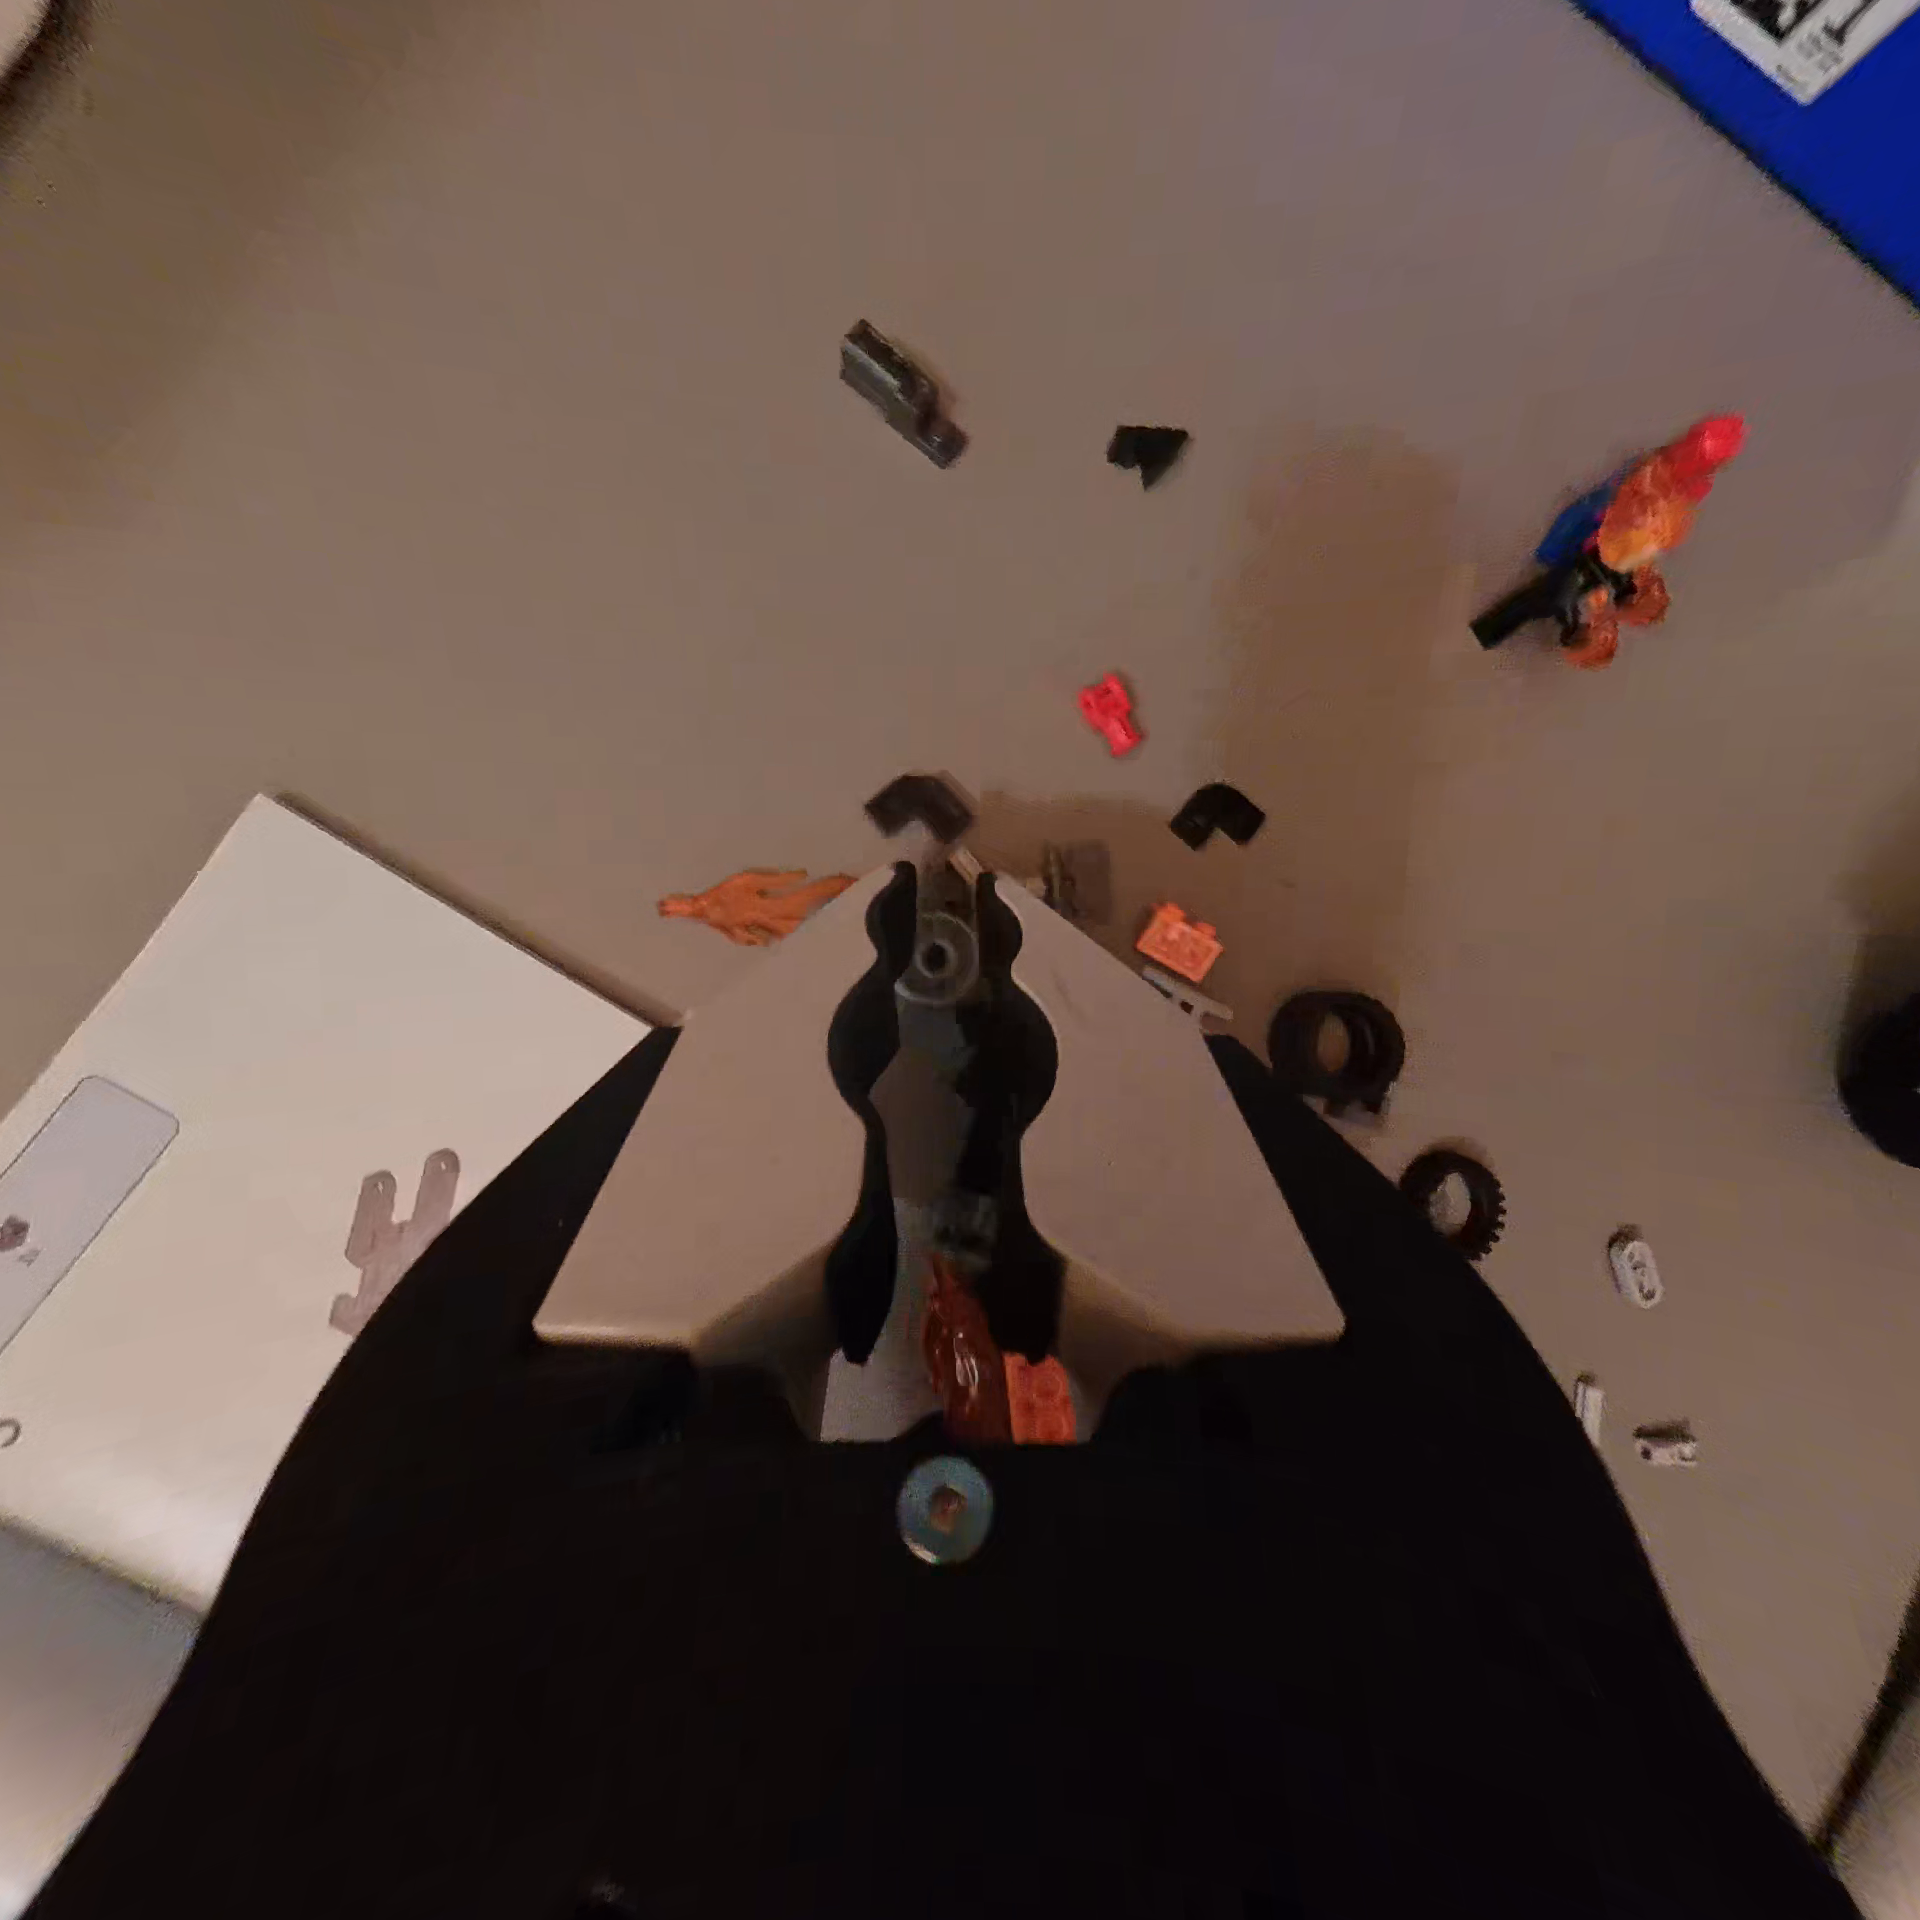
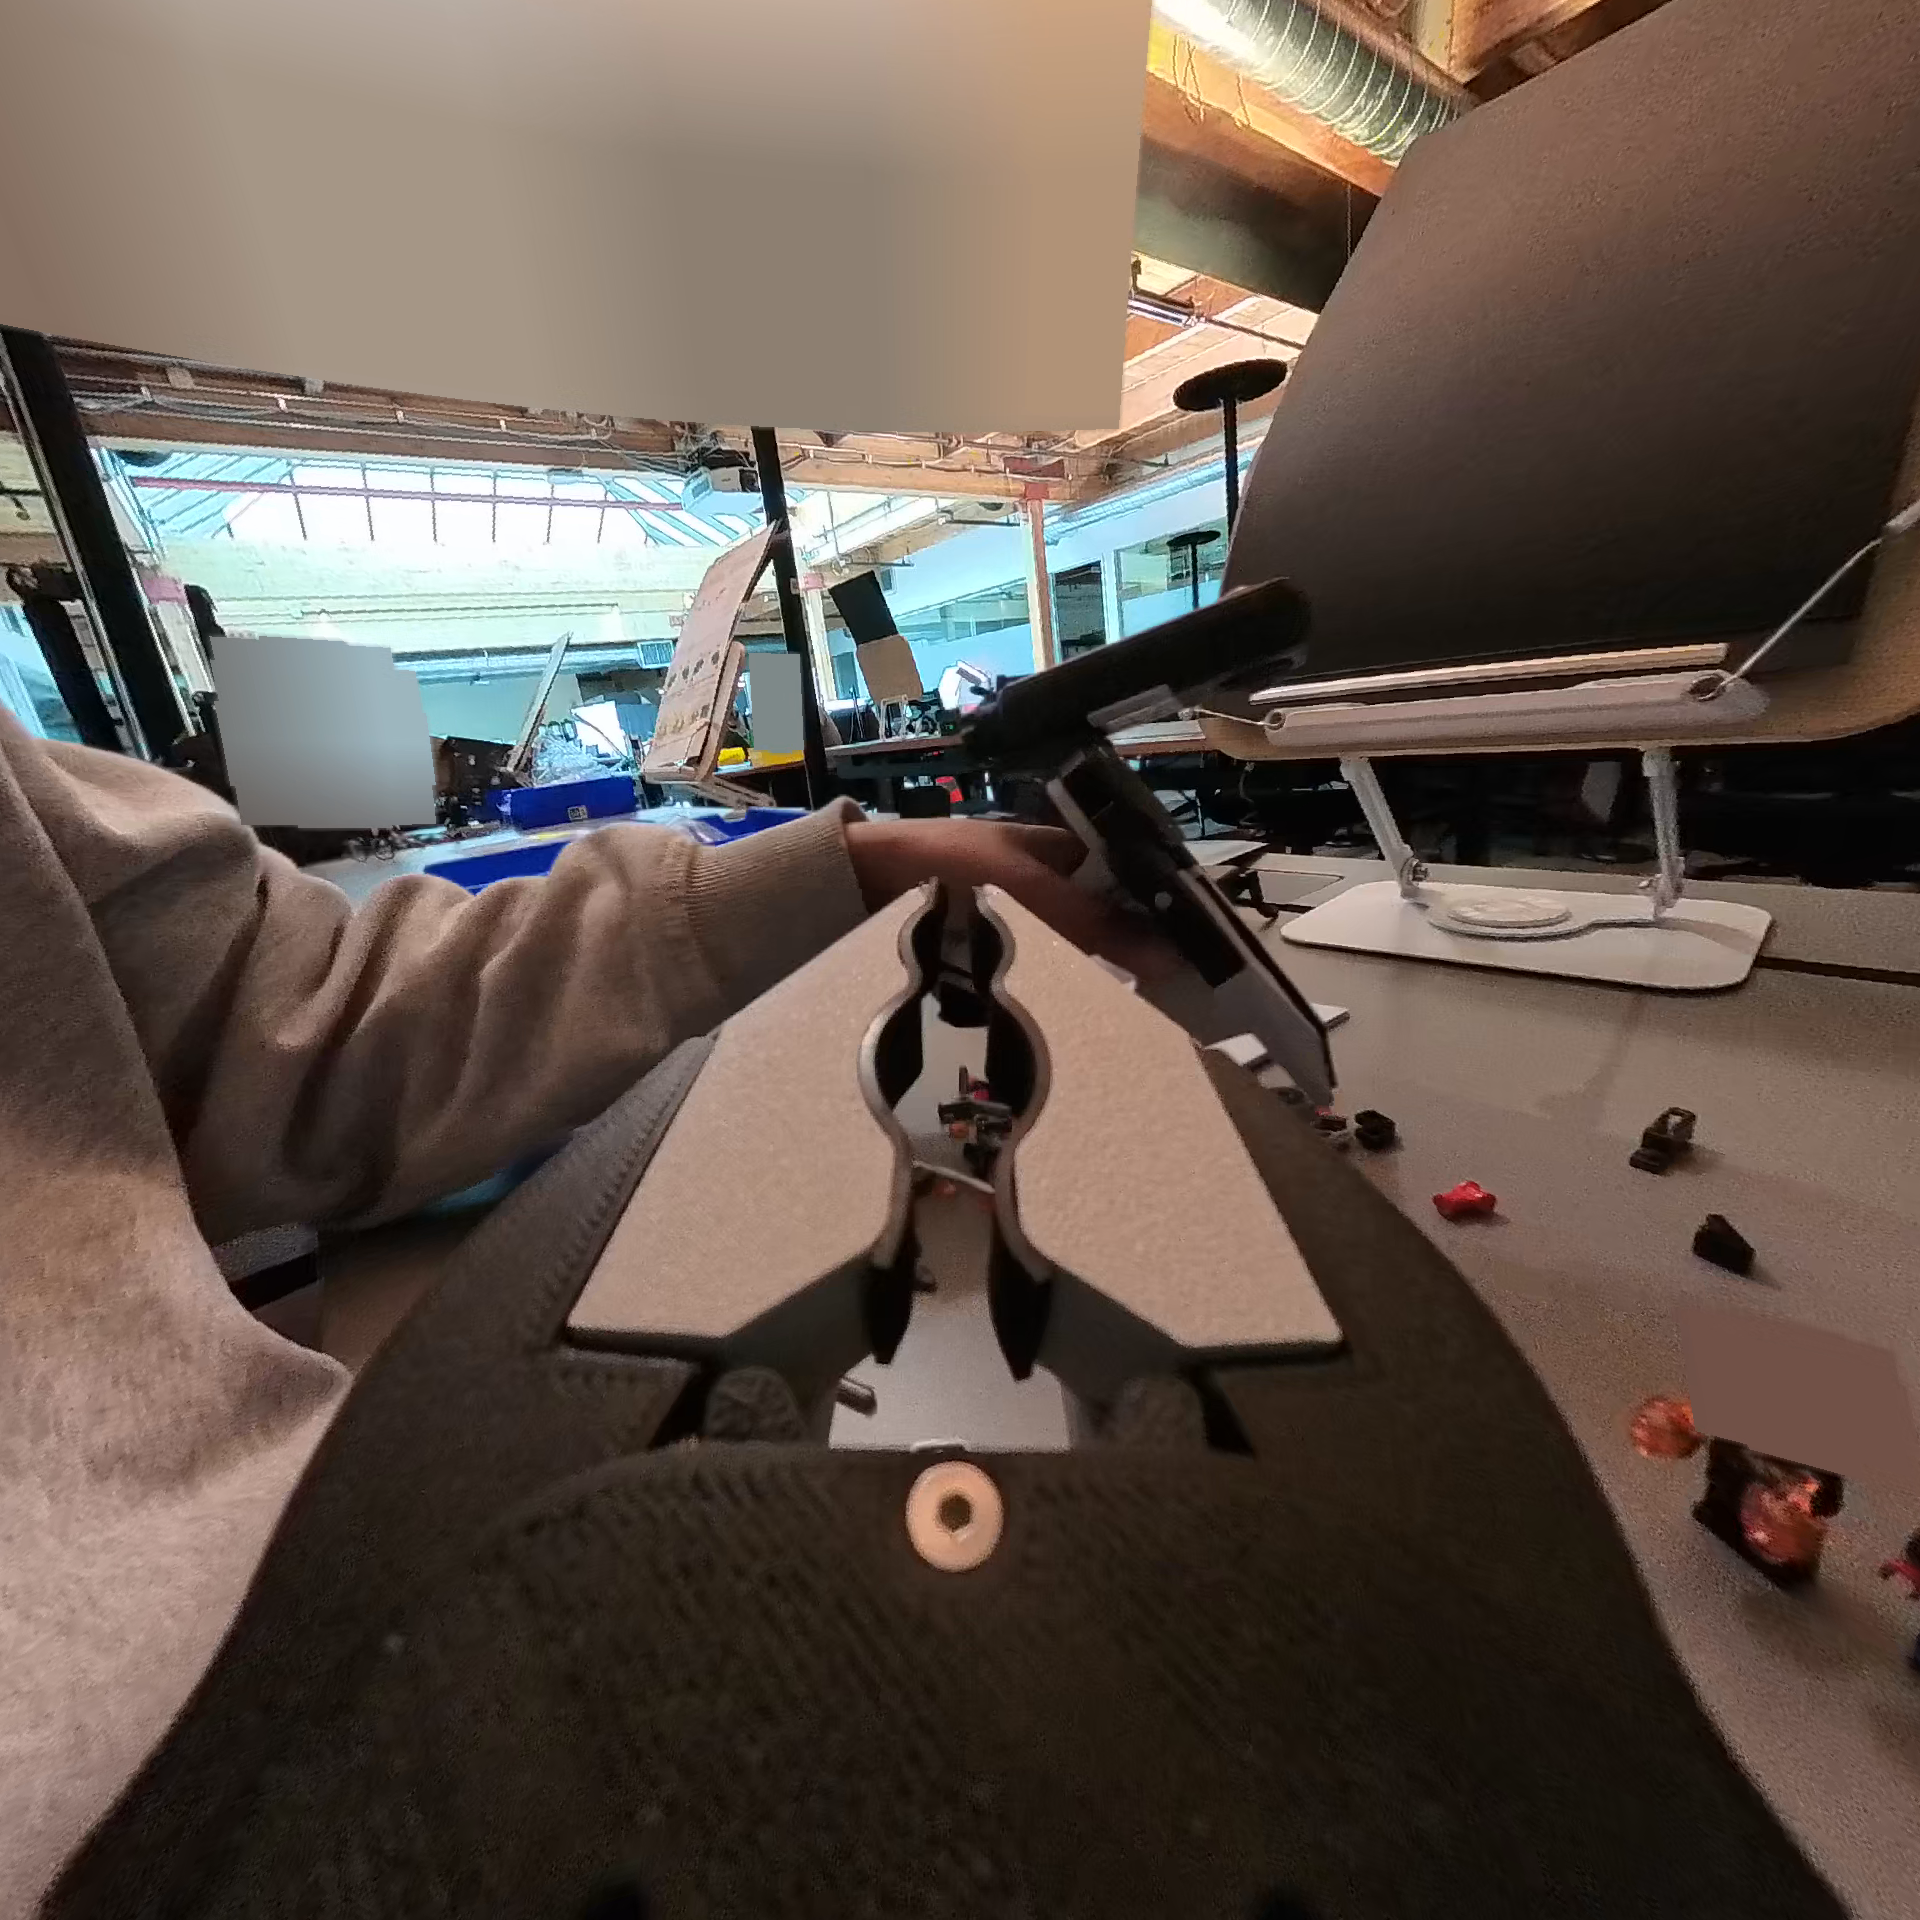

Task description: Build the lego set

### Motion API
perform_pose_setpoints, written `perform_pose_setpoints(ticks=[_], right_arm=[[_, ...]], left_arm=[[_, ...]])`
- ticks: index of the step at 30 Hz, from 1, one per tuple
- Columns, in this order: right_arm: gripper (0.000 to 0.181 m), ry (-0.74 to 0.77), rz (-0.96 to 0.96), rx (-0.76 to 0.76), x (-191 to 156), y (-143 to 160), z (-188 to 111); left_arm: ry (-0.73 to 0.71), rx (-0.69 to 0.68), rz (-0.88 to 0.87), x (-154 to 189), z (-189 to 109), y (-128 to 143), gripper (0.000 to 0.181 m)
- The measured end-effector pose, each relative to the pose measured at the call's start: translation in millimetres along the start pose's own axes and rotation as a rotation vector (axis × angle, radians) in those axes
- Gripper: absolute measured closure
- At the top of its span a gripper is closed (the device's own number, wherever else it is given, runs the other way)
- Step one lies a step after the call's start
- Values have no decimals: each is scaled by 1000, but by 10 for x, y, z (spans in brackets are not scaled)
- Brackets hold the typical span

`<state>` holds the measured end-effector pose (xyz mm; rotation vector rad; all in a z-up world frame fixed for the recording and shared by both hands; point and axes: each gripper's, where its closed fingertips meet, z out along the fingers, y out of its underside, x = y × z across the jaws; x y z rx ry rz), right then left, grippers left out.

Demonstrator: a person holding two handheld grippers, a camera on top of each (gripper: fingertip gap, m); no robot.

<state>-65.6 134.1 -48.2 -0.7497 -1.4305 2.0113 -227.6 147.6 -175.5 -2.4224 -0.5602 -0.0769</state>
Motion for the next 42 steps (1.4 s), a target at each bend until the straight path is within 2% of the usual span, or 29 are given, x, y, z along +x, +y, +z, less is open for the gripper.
perform_pose_setpoints(ticks=[3,8,24,27,30,36,40,42], right_arm=[[179,2,18,19,20,-26,-22],[178,-3,62,38,50,-48,-38],[175,-11,84,43,49,-53,-44],[176,-12,84,42,46,-53,-45],[175,-12,84,42,45,-53,-47],[175,-12,82,40,43,-50,-45],[175,-10,74,33,35,-44,-40],[175,-1,56,23,33,-34,-35]], left_arm=[[16,-3,-19,-69,1,-53,171],[21,-89,16,-85,53,49,167],[52,-75,35,15,135,1,166],[36,-74,29,-7,142,-1,177],[34,-64,22,-21,143,-9,178],[74,86,-41,47,-44,-158,179],[175,225,-123,251,-304,-204,181],[285,322,-185,452,-490,-236,181]])
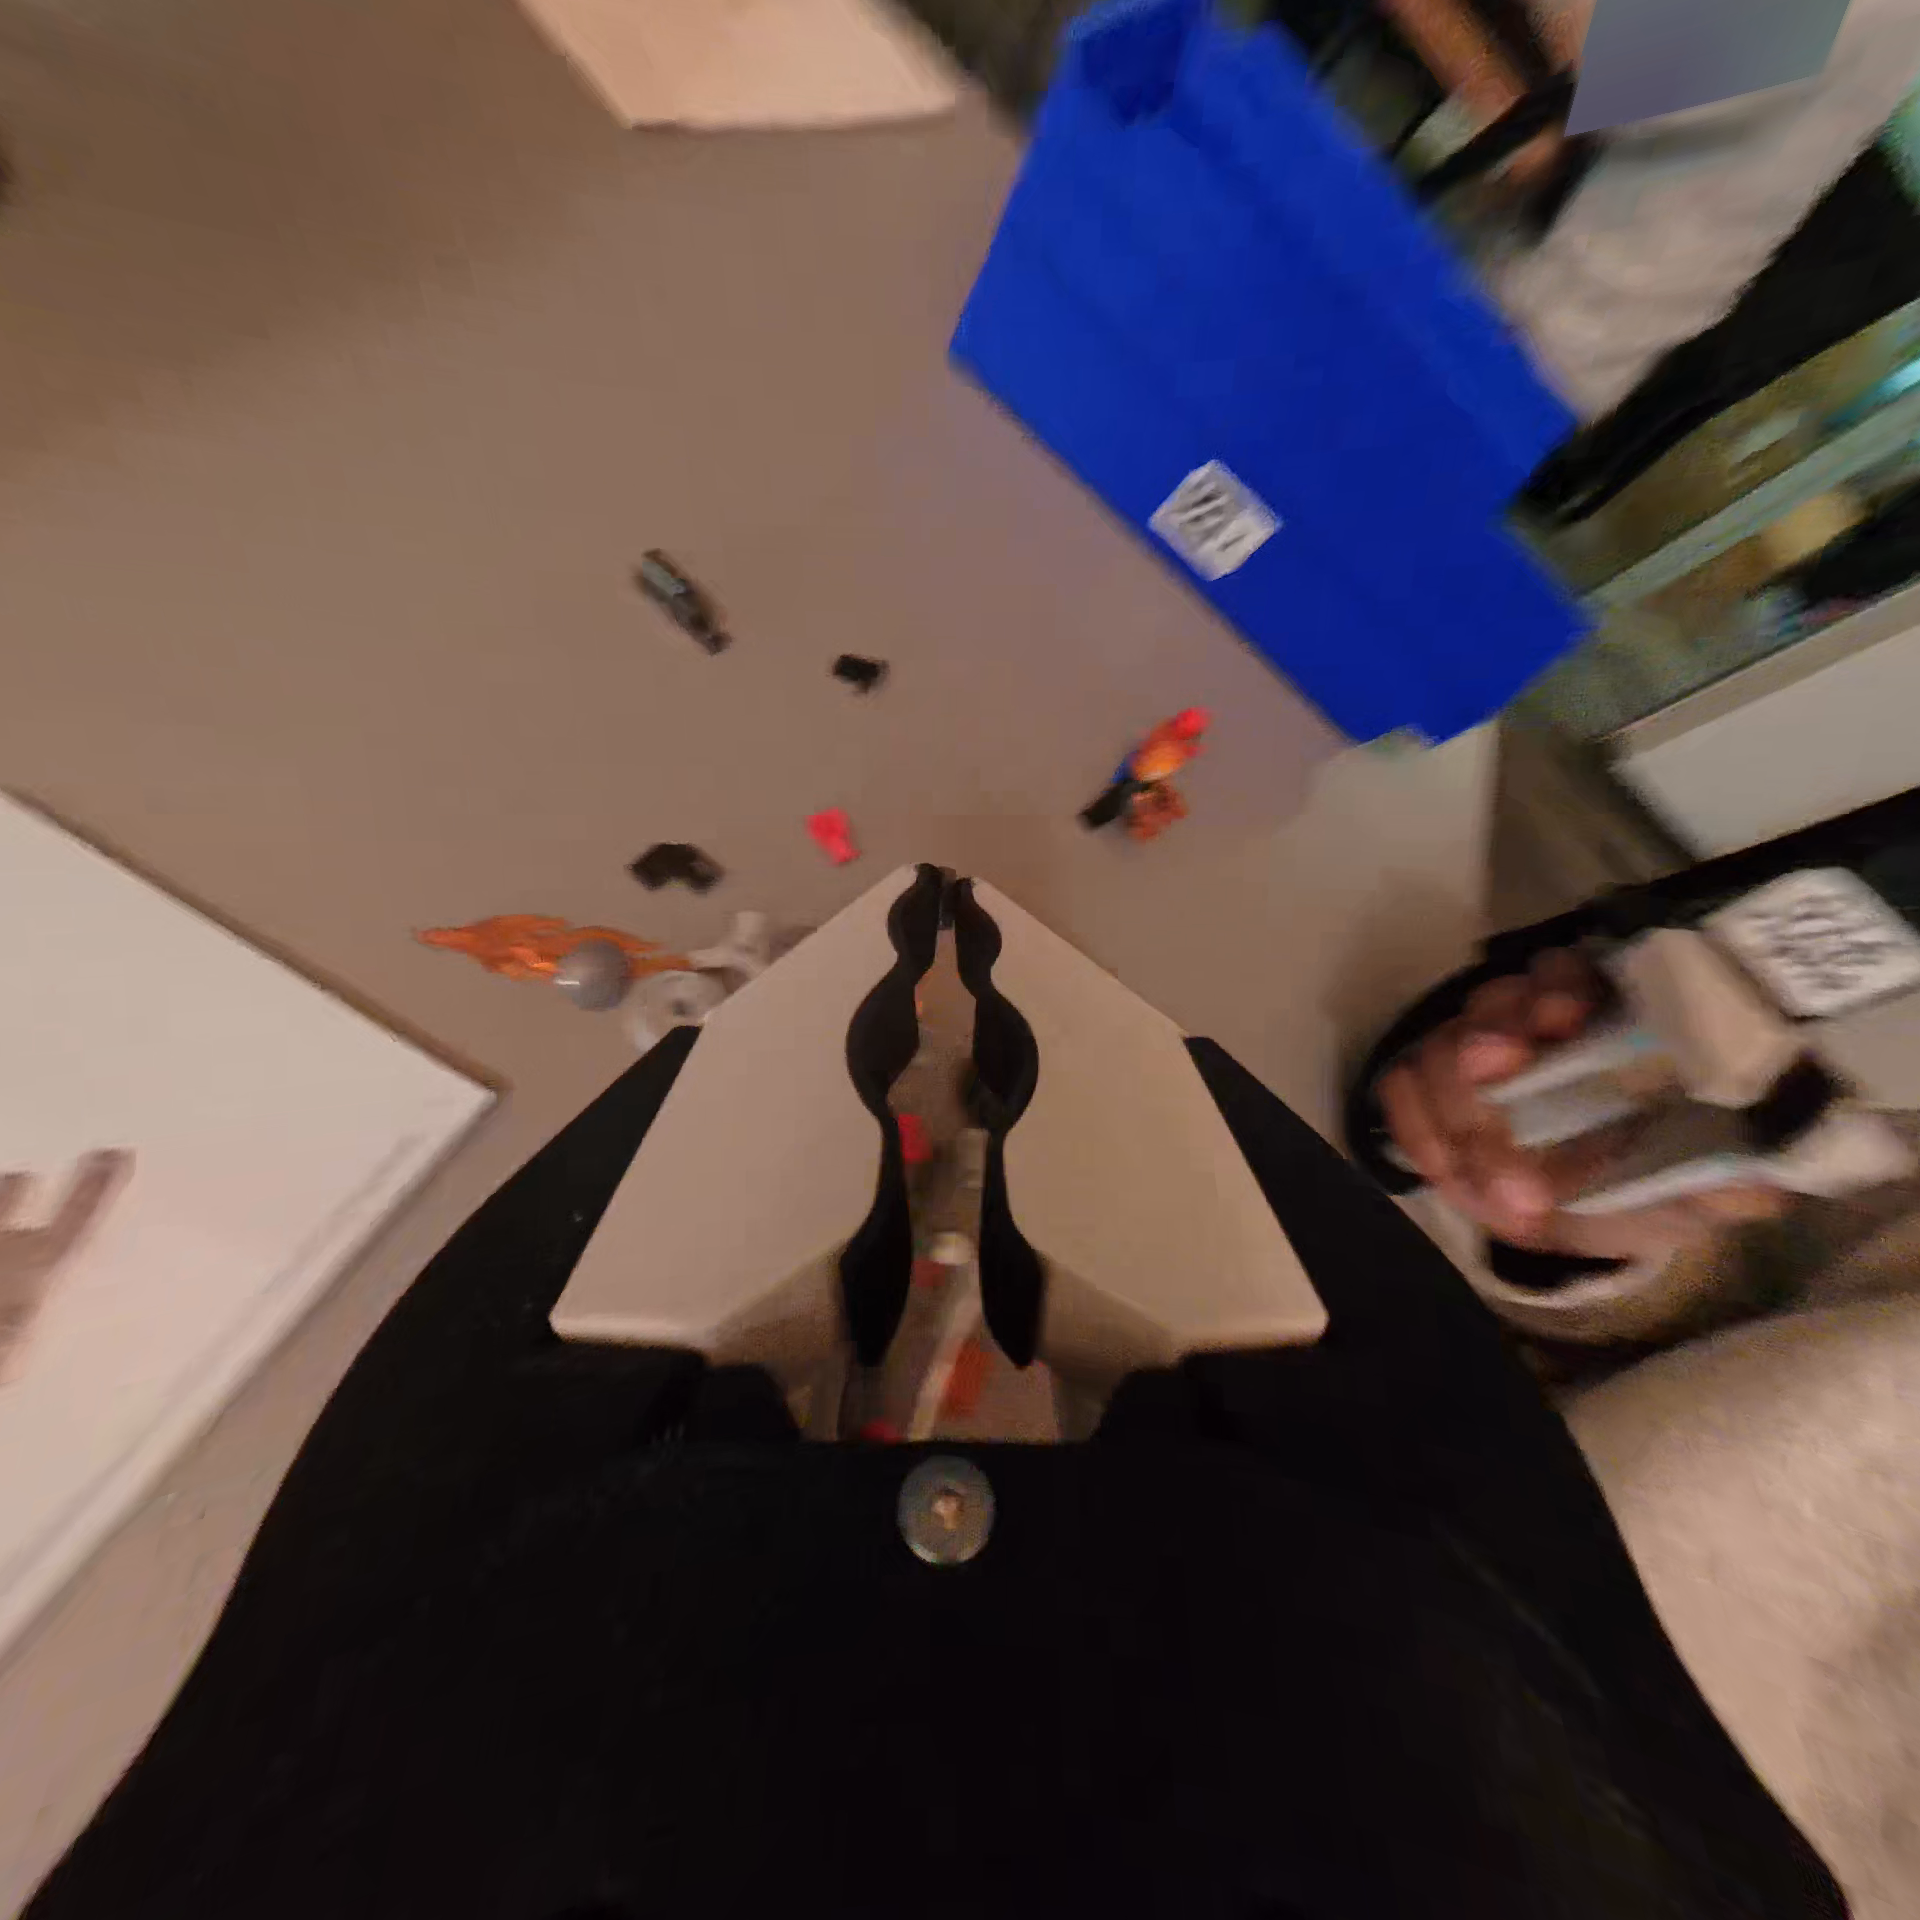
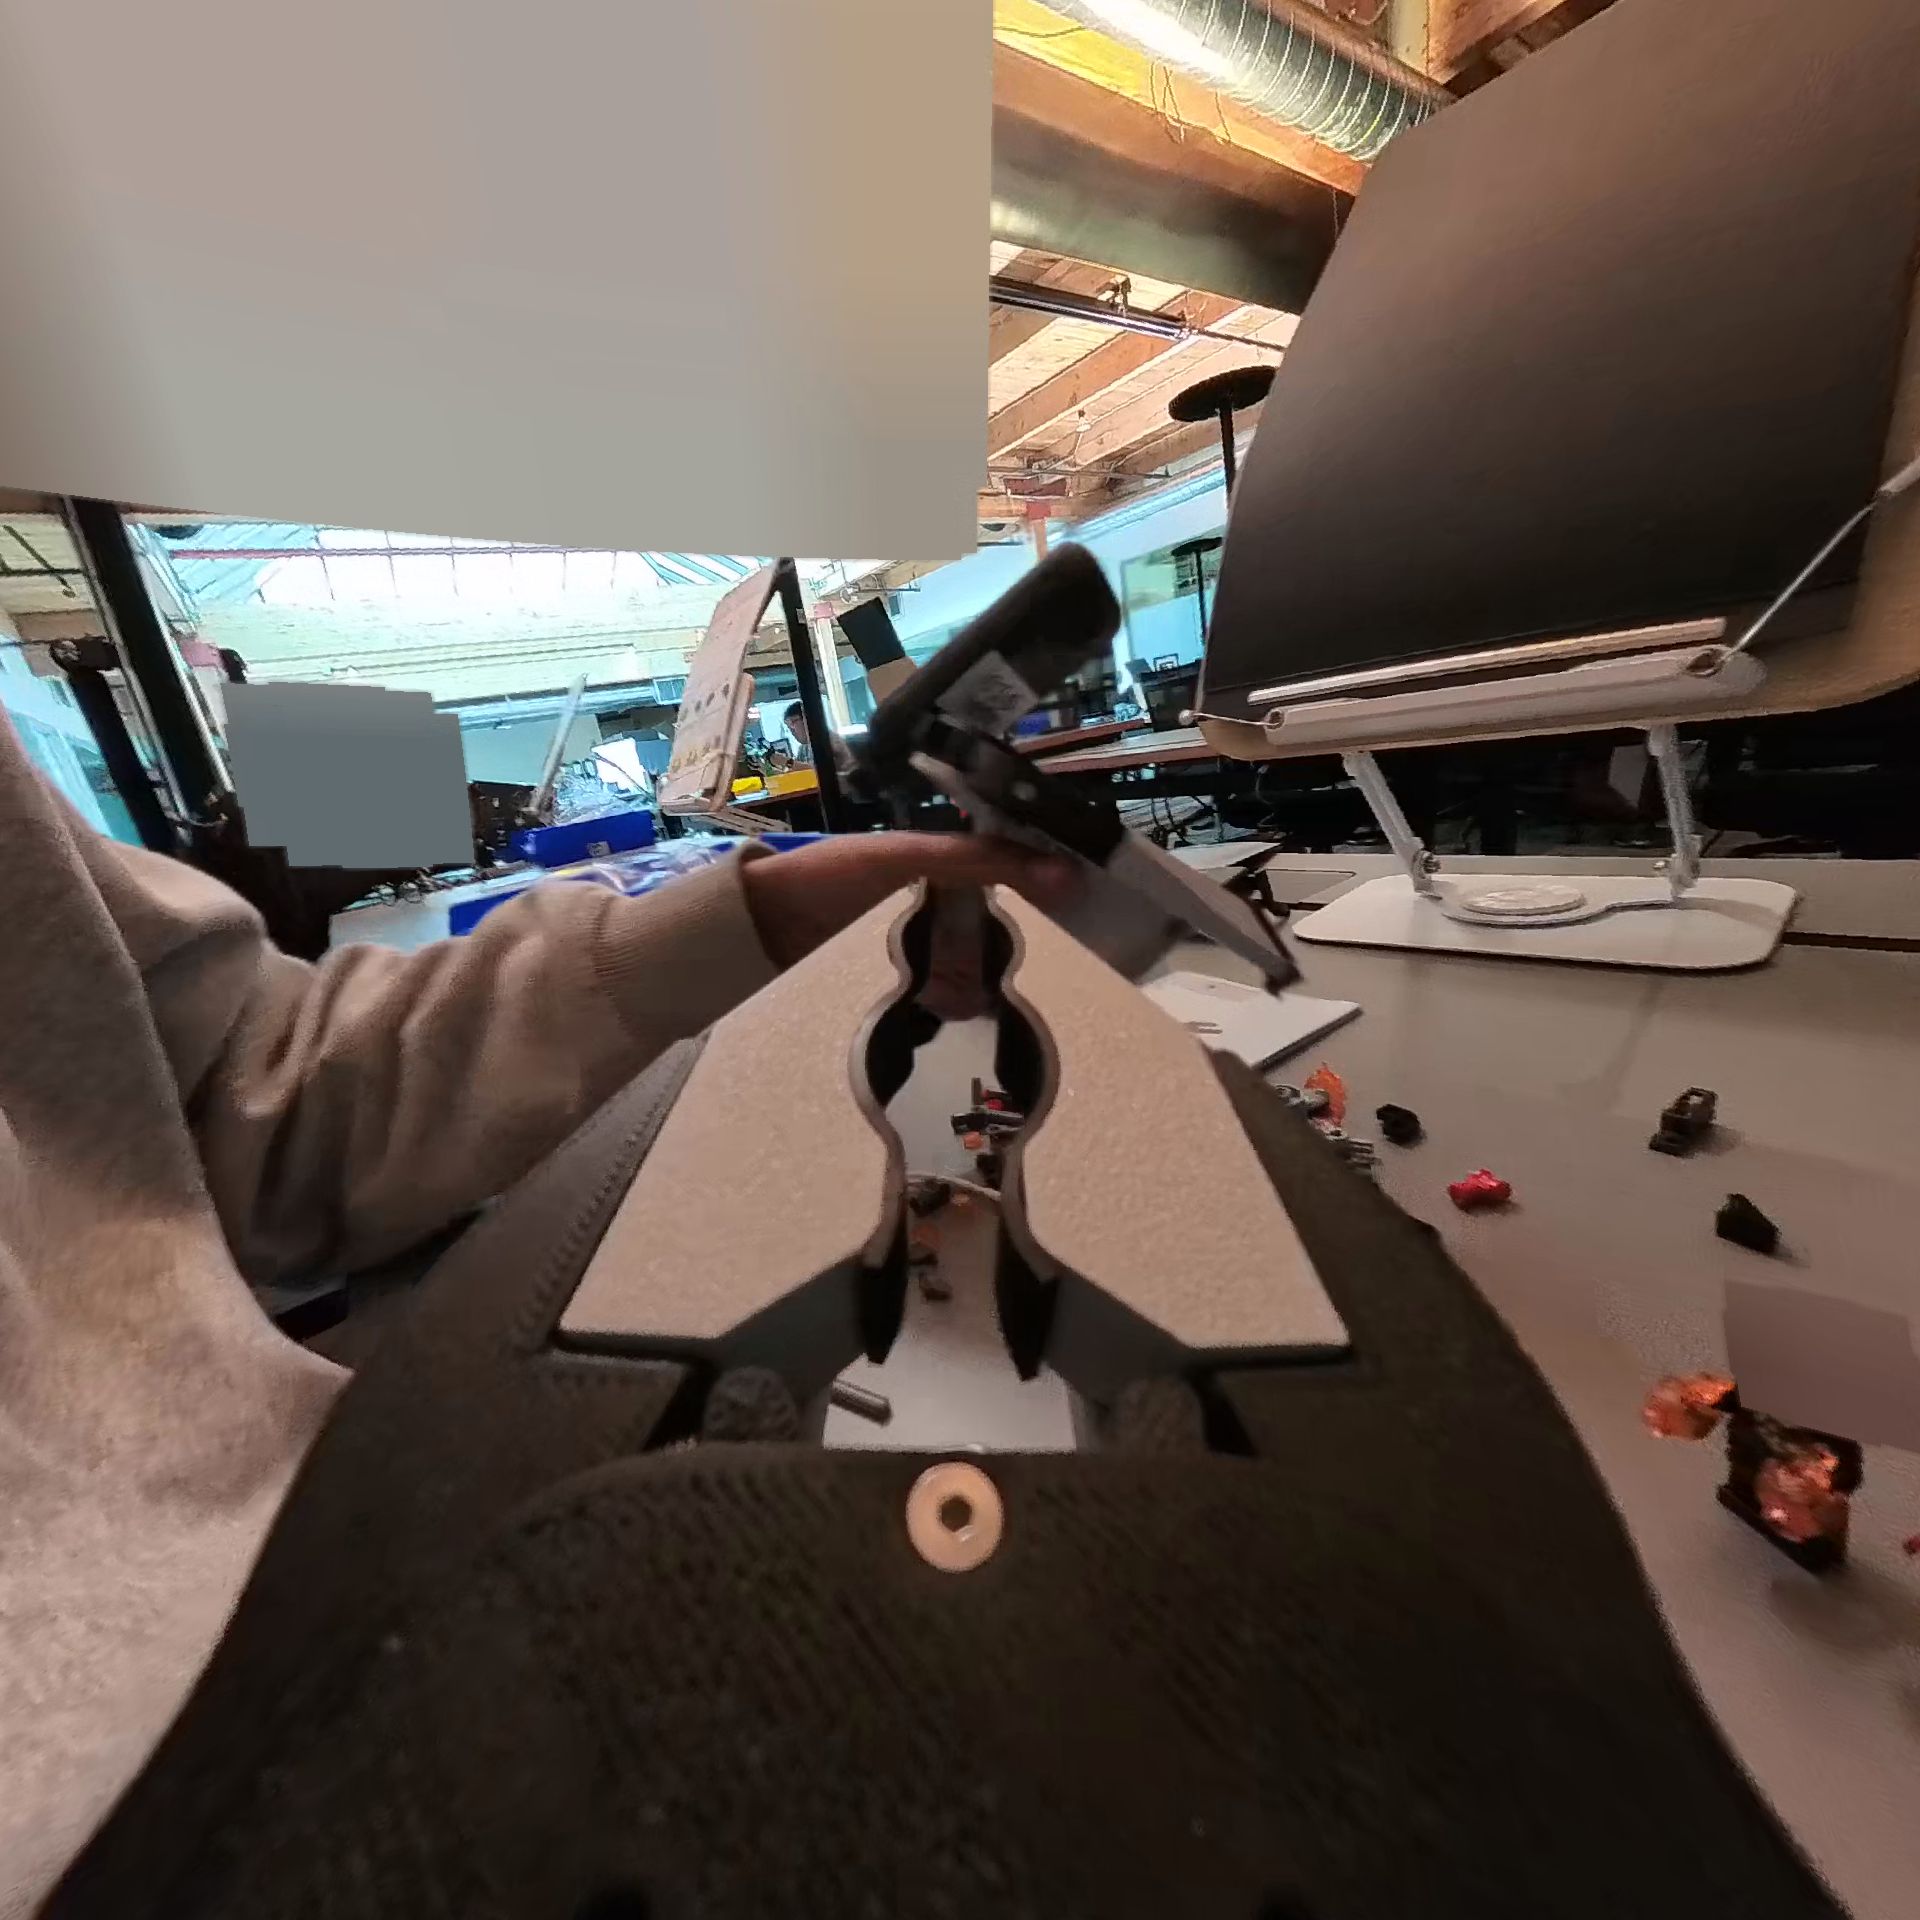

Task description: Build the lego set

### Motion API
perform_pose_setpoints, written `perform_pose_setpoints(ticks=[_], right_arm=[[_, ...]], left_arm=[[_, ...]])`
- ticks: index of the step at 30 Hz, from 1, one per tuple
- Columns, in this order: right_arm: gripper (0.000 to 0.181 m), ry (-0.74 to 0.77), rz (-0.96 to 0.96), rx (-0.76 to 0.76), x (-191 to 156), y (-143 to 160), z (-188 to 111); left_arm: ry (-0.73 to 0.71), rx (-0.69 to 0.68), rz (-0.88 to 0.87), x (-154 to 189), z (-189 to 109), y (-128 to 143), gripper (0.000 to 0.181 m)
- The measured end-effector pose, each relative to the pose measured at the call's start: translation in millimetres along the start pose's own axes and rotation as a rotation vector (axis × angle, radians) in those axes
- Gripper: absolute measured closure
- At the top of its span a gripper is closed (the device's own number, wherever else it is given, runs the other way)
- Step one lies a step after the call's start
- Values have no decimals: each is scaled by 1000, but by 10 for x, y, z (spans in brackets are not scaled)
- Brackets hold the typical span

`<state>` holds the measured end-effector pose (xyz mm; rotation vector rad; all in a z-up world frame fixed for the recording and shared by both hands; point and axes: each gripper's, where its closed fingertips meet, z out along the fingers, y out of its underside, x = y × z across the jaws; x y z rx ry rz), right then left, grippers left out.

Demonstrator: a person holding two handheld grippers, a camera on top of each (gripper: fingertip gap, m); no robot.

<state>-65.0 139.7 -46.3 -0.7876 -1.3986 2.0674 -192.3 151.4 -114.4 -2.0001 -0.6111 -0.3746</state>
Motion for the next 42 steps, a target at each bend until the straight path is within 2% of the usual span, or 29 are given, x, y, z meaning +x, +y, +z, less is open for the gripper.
perform_pose_setpoints(ticks=[4,7,13,17,19,24,32,42], right_arm=[[164,124,-138,-48,92,32,-1],[161,179,-278,-97,70,69,16],[168,153,-506,-215,-144,252,111],[178,126,-589,-272,-242,373,153],[171,105,-519,-272,-271,400,174],[160,-11,-119,-188,-451,301,242],[169,-18,-58,-135,-492,222,254],[176,-47,-19,-134,-479,248,244]], left_arm=[[248,179,-208,571,-262,46,181],[326,246,-310,845,-378,244,181],[310,305,-334,1047,-496,582,181],[332,431,-353,1066,-681,569,181],[324,519,-310,1084,-781,532,180],[335,652,-207,1222,-906,519,181],[386,725,-156,1364,-882,550,181],[422,701,-191,1352,-827,586,181]])
